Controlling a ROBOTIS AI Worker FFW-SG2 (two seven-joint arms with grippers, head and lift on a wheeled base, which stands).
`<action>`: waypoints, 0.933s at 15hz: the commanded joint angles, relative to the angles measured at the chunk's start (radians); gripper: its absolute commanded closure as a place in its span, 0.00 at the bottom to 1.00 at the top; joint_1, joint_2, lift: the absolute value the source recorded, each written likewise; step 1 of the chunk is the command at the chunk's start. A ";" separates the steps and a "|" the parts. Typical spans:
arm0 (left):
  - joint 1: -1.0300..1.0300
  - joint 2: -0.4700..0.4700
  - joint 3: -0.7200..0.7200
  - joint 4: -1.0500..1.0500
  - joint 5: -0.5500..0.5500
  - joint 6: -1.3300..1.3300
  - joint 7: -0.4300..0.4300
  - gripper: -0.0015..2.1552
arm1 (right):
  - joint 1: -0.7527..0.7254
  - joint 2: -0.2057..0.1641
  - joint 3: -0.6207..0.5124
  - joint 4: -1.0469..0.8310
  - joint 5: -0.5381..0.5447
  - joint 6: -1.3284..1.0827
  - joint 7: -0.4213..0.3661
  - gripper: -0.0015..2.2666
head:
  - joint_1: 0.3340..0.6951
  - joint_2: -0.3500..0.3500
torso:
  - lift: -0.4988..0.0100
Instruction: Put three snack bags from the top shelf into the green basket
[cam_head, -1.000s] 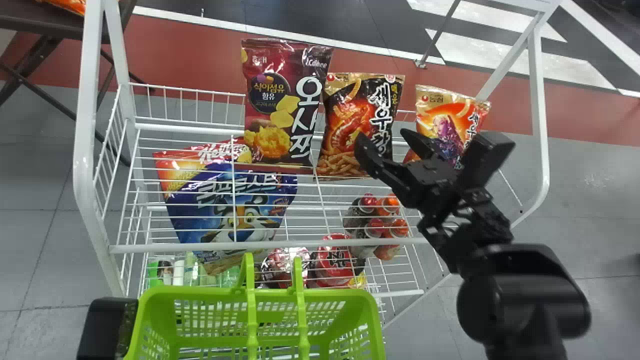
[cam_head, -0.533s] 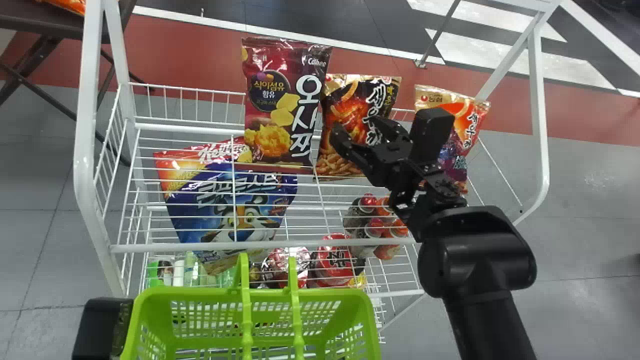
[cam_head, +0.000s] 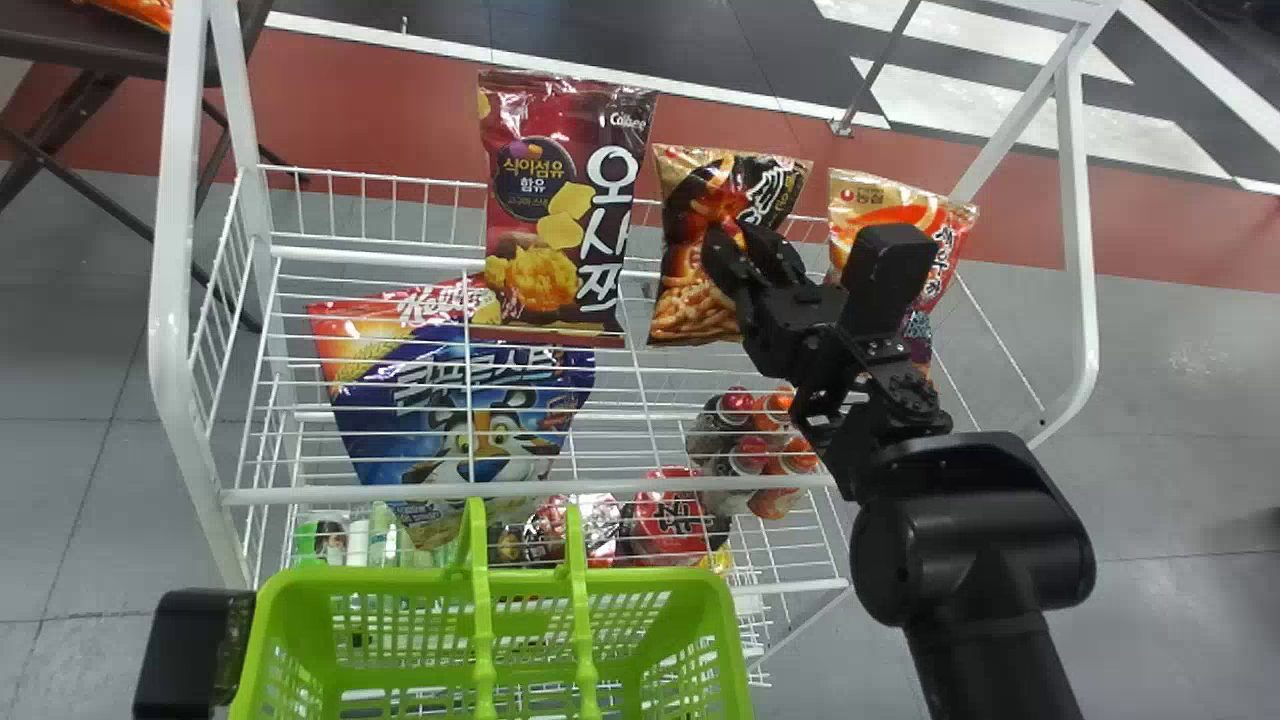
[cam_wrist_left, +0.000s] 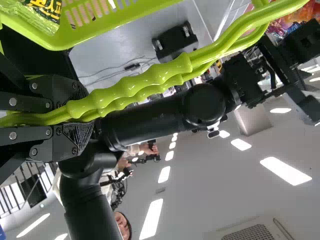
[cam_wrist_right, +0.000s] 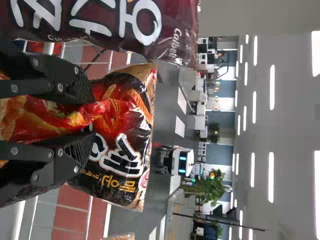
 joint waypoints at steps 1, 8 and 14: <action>0.000 0.000 0.000 -0.002 0.002 0.000 -0.002 0.76 | 0.068 0.000 -0.044 -0.108 -0.063 0.018 0.002 0.94 | 1.00 0.00 | 0.89; 0.000 0.000 0.008 -0.002 0.009 -0.015 -0.005 0.76 | 0.294 0.017 -0.325 -0.602 -0.327 0.588 0.132 0.94 | 1.00 0.00 | 0.89; 0.000 0.000 0.006 0.011 0.010 -0.031 -0.004 0.76 | 0.400 0.031 -0.505 -0.777 -0.575 1.282 0.204 0.94 | 1.00 0.00 | 0.89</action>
